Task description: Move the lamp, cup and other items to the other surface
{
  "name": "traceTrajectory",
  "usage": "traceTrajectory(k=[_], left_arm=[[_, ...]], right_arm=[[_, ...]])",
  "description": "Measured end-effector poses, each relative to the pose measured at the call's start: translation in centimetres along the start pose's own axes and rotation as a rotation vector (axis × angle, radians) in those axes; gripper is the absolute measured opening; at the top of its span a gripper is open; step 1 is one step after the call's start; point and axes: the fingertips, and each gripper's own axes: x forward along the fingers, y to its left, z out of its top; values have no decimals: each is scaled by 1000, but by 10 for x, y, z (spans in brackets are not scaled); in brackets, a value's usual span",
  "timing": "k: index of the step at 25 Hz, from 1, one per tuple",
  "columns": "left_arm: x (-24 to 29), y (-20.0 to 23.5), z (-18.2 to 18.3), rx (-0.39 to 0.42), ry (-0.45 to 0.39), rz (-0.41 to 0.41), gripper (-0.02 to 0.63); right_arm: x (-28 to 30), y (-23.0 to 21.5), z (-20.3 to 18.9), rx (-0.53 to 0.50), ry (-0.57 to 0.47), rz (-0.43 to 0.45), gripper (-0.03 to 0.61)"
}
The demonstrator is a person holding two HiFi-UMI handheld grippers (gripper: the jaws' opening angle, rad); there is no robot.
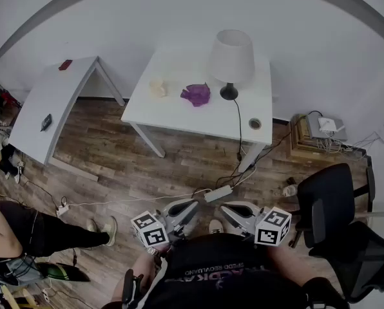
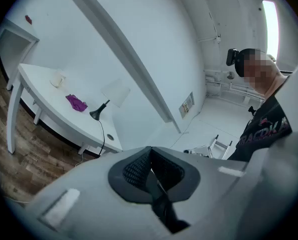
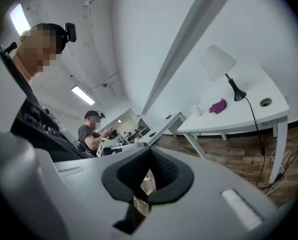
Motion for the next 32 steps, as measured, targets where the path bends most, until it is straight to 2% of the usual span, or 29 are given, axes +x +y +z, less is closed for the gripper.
traceTrajectory(k=[12, 20, 27, 32], left_arm=[[3, -1, -10, -32, -41, 25, -5], [5, -8, -17, -9, -29, 51, -5], [-16, -2, -10, 29, -14, 85, -5], [-38, 13, -3, 25, -2, 67, -5]], right_arm=[[-10, -5, 1, 15, 3, 17, 0], [-14, -4, 5, 16, -19, 53, 2], [6, 3, 5, 40, -24, 63, 3], [28, 10, 8, 46, -51, 29, 3]])
